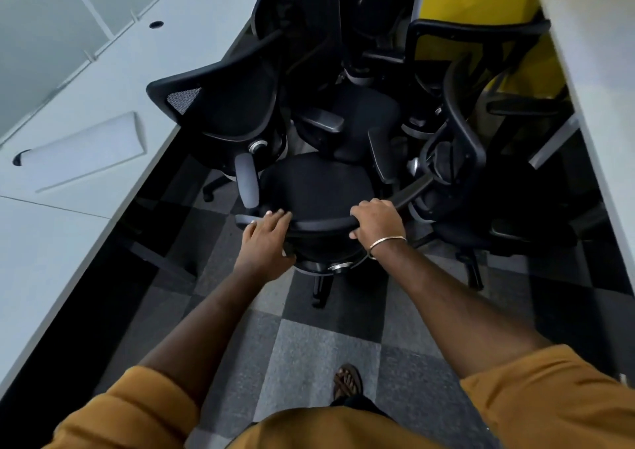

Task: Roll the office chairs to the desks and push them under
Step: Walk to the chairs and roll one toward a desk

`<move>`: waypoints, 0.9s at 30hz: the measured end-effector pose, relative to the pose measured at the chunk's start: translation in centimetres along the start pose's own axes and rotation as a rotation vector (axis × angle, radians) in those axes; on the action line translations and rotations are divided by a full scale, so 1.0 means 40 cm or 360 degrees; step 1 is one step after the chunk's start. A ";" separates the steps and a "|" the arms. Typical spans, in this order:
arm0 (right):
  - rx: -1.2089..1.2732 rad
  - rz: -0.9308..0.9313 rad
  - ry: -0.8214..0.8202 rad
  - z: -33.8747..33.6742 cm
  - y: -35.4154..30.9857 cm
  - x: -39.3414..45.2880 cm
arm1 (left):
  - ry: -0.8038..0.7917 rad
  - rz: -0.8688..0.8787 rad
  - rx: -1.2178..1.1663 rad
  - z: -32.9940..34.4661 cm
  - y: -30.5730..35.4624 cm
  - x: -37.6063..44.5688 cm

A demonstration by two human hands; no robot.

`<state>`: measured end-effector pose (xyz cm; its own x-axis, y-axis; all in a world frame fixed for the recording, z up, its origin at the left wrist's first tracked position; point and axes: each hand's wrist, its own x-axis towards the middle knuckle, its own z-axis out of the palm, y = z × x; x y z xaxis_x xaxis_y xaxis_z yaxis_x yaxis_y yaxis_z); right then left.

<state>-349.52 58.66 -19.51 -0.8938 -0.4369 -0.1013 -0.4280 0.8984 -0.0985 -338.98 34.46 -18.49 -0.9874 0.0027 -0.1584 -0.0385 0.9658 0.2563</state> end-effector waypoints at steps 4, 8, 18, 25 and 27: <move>-0.0050 0.0011 -0.0057 0.007 -0.052 -0.038 | -0.0007 0.0054 0.0193 -0.011 -0.029 -0.001; -0.0085 -0.0043 -0.0108 0.010 -0.090 -0.096 | 0.0012 0.0064 0.0310 -0.021 -0.035 -0.015; -0.0309 -0.0077 -0.0622 -0.037 0.048 -0.224 | -0.0335 0.0269 0.0470 0.064 0.028 -0.078; -0.0279 0.0063 -0.0728 -0.033 0.023 -0.281 | -0.0305 0.0226 0.0441 0.082 0.062 -0.146; -0.0195 0.0094 -0.0729 -0.032 -0.029 -0.310 | -0.0309 0.0183 0.0440 0.081 0.037 -0.168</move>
<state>-338.13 63.10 -16.89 -0.7780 -0.3348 -0.5316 -0.4154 0.9090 0.0354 -331.92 36.70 -20.14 -0.9342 0.1392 -0.3285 0.1406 0.9899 0.0196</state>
